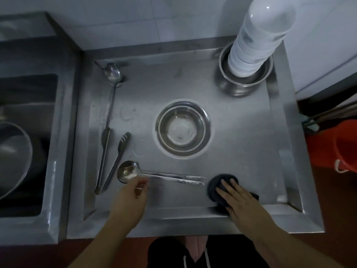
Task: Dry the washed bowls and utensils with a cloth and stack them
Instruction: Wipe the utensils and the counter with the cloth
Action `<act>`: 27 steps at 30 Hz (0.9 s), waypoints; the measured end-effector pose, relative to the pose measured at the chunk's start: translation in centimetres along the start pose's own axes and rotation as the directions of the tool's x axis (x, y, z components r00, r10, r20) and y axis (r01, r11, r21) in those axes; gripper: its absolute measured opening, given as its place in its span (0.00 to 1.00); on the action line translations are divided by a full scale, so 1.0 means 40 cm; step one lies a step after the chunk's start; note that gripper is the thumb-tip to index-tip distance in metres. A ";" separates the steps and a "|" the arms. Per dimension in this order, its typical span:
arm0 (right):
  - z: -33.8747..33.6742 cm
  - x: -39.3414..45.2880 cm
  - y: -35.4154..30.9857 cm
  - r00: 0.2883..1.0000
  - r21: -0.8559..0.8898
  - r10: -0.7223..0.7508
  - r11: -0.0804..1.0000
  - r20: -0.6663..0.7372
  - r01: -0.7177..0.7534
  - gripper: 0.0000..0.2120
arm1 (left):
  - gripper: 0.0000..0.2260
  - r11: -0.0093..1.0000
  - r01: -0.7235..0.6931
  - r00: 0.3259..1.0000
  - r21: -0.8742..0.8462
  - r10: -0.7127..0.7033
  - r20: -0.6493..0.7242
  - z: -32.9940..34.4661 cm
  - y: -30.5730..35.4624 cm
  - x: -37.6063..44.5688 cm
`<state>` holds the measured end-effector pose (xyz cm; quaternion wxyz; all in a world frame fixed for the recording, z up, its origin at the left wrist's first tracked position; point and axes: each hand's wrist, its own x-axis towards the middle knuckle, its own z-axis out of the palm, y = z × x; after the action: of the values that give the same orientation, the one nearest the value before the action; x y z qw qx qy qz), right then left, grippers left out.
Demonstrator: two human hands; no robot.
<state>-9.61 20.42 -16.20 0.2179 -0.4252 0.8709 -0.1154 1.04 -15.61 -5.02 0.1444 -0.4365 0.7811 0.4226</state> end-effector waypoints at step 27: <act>-0.085 0.174 0.088 0.648 0.218 0.751 0.658 -0.125 -0.721 0.30 | 0.20 0.988 -0.020 0.998 -0.155 0.030 0.058 0.031 0.033 0.040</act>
<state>-17.44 17.11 -16.54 0.1866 -0.0025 0.9745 -0.1243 -1.13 -15.17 -6.01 0.1284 -0.4236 0.7468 0.4963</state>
